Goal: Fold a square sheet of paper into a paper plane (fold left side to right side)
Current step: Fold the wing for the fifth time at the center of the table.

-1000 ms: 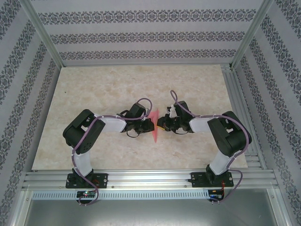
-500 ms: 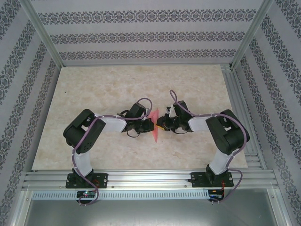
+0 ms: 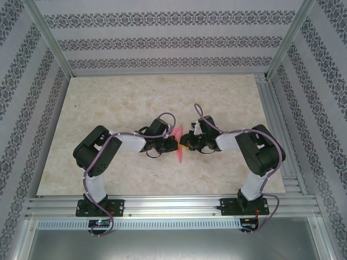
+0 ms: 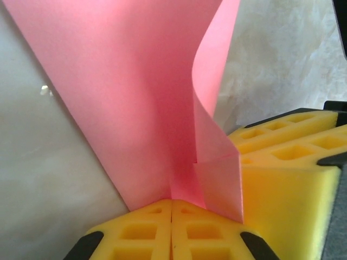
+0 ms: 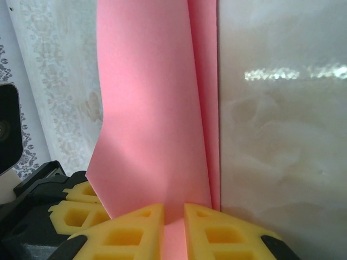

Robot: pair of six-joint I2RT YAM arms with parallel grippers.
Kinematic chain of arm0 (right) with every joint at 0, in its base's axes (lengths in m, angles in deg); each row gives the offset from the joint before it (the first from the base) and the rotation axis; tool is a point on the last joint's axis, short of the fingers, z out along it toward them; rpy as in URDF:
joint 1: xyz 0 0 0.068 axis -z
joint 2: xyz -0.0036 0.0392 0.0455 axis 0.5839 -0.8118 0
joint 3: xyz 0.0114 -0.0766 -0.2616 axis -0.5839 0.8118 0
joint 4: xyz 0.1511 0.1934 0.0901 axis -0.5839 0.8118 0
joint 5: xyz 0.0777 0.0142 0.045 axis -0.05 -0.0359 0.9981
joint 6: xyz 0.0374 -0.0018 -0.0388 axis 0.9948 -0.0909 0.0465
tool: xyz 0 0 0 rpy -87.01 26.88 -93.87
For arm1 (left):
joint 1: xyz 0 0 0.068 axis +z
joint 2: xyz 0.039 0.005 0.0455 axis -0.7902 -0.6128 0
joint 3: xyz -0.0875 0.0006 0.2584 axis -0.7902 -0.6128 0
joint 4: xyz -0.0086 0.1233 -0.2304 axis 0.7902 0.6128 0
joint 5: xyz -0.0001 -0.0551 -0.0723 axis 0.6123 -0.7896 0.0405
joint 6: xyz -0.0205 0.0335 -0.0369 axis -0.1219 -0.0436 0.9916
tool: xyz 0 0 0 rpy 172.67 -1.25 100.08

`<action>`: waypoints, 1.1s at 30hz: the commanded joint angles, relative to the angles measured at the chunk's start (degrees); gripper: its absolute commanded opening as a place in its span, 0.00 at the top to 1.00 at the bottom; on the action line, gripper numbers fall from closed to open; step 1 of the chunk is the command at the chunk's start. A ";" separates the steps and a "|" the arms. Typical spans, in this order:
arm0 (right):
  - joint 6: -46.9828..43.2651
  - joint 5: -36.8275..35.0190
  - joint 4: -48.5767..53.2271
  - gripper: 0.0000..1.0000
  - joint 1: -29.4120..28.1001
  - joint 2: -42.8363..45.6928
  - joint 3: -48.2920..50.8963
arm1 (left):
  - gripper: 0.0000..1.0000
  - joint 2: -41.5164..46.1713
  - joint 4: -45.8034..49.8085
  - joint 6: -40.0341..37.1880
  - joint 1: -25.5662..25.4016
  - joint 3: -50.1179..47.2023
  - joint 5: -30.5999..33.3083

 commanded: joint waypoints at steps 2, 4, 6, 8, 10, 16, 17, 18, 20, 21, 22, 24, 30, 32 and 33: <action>-1.13 -1.71 0.23 0.82 -0.86 -0.93 -1.01 | 0.88 1.99 4.58 -2.11 -0.28 -1.40 3.41; -1.23 -1.87 0.48 0.82 -0.85 -0.60 -0.91 | 0.85 3.44 6.22 -2.54 -0.13 -1.36 4.18; -1.26 -1.88 0.65 0.81 -0.86 -0.40 -0.82 | 0.84 4.87 7.69 -2.84 0.14 -1.43 4.74; -1.43 -1.97 0.79 0.81 -0.86 -0.35 -0.77 | 0.83 6.36 8.64 -2.87 0.61 -1.71 5.14; -1.42 -1.89 0.64 0.81 -0.86 -0.60 -0.91 | 0.81 7.66 9.08 -2.86 1.03 -1.85 5.13; -1.35 -1.88 0.60 0.81 -1.03 -0.75 -1.08 | 0.79 8.89 10.48 -2.82 1.21 -0.34 4.74; -1.46 -1.88 0.76 0.81 -1.03 -0.67 -1.08 | 0.79 9.04 10.51 -2.74 1.38 -0.08 4.57; -1.50 -1.88 0.84 0.81 -1.03 -0.66 -1.17 | 0.78 9.32 10.55 -2.69 1.67 0.22 4.36; -1.53 -1.91 0.79 0.81 -1.03 -0.66 -1.17 | 0.75 10.08 10.37 -2.43 2.07 0.69 3.93; -1.53 -1.90 0.84 0.81 -1.03 -0.66 -1.17 | 0.73 10.43 10.15 -2.27 2.34 0.98 3.69; -1.53 -1.88 0.84 0.80 -1.03 -0.74 -1.17 | 0.73 10.73 9.85 -2.16 2.59 1.31 3.36; -1.53 -1.88 0.89 0.80 -1.03 -0.84 -1.17 | 0.71 10.85 9.67 -2.03 3.03 2.04 2.73; -1.53 -1.79 0.96 0.80 -1.12 -1.01 -1.26 | 0.67 8.42 9.05 -2.13 4.02 5.17 1.21; -1.61 -1.79 0.98 0.80 -1.18 -1.01 -1.35 | 0.67 6.85 8.89 -2.24 4.00 6.57 0.85; -1.63 -1.74 1.07 0.80 -1.21 -1.01 -1.35 | 0.67 5.95 8.68 -2.21 4.02 7.29 0.41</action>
